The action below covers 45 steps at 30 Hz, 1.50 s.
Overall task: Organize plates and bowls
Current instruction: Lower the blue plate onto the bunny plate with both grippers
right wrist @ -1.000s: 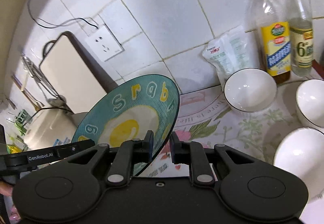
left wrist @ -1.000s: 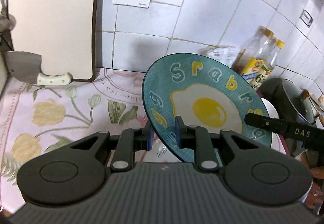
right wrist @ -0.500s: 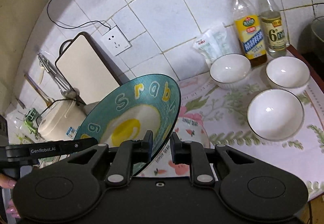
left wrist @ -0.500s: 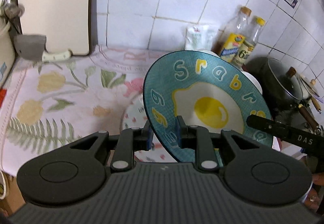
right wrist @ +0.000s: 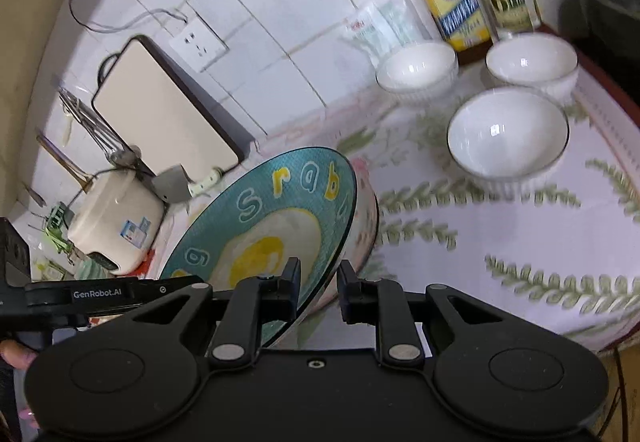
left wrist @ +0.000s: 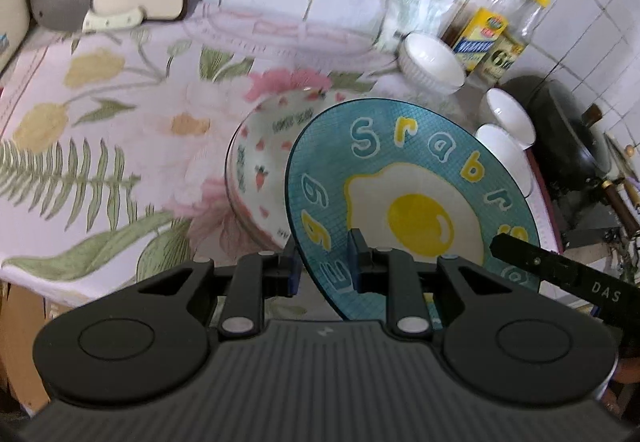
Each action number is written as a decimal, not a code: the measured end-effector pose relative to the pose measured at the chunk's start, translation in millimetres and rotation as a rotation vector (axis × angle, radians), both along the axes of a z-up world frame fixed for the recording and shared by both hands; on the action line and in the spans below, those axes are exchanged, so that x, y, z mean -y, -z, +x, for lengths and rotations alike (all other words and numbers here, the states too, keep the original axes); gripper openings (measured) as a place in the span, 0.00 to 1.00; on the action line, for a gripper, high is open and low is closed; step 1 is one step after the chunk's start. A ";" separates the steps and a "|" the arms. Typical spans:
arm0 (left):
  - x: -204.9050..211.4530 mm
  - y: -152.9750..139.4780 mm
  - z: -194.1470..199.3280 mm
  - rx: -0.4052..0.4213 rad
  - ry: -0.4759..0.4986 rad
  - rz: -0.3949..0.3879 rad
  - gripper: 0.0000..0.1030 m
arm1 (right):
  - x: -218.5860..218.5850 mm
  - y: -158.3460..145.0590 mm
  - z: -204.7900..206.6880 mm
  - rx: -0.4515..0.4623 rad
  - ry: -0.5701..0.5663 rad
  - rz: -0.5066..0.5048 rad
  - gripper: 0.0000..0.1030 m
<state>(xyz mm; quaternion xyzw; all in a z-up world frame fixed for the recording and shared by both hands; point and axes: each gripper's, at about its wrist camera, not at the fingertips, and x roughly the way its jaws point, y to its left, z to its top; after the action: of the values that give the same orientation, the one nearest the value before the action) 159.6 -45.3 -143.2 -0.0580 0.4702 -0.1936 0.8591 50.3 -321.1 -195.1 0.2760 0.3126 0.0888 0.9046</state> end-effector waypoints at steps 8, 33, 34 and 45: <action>-9.7 28.2 18.1 -0.065 -0.032 -0.011 0.21 | -12.4 20.3 17.4 -0.064 -0.017 -0.027 0.23; -13.5 49.4 57.3 -0.128 -0.119 0.034 0.22 | -49.8 17.9 67.7 -0.180 -0.040 -0.258 0.26; -13.8 49.9 58.5 -0.136 -0.128 0.030 0.22 | -50.9 16.6 68.3 -0.180 -0.036 -0.268 0.26; -10.9 53.2 69.2 -0.198 -0.173 0.012 0.22 | -60.4 17.4 76.0 -0.183 -0.007 -0.366 0.29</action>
<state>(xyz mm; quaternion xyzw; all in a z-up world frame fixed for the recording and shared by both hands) 228.8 -34.4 -196.5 -0.1122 0.5469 -0.1092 0.8225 126.4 -260.7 -212.4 0.1128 0.4053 0.0080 0.9072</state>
